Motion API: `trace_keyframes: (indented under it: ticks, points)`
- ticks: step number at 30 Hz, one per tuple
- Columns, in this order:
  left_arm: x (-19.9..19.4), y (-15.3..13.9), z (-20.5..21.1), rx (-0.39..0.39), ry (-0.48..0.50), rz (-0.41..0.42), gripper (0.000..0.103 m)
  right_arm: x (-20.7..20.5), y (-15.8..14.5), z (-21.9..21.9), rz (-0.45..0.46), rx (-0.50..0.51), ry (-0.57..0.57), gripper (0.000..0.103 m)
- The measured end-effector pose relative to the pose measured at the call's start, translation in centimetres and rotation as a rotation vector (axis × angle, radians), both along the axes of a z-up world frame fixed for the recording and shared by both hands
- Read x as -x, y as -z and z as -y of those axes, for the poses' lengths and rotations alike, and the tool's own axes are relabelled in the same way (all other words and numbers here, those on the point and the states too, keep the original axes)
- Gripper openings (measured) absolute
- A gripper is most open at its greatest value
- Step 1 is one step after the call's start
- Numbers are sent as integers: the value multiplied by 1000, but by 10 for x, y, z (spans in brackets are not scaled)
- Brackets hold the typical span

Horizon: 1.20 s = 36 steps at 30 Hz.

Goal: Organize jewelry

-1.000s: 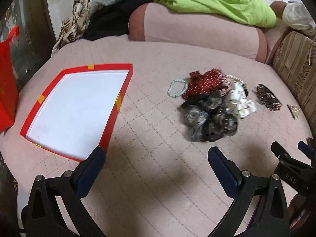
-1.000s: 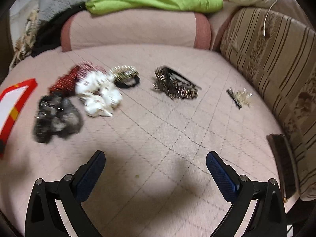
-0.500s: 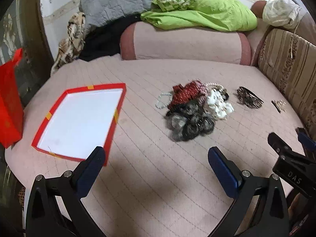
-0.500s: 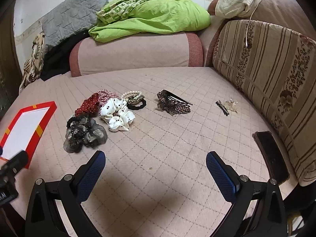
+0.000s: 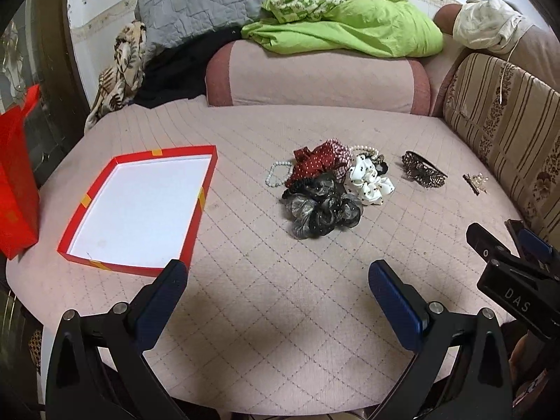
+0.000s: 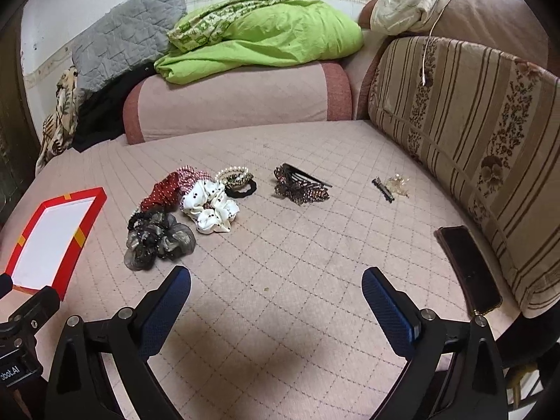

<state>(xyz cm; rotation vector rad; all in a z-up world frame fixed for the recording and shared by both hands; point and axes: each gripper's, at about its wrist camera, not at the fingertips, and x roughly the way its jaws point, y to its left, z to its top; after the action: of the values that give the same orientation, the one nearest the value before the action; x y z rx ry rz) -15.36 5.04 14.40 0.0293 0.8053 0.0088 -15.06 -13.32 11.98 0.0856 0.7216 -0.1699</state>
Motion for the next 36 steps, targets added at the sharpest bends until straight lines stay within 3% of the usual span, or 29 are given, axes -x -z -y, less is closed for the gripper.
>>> trace_keyframes:
  ticks: [8, 17, 36]
  points:
    - [16, -12, -4, 5, -11, 32, 103, 13, -14, -6, 45, 22, -6, 100]
    - [6, -3, -6, 12, -13, -2, 103, 10, -12, -10, 74, 4, -16, 100]
    - [-39, 40, -11, 31, -10, -134, 103, -33, 36, -6, -45, -60, -72, 99]
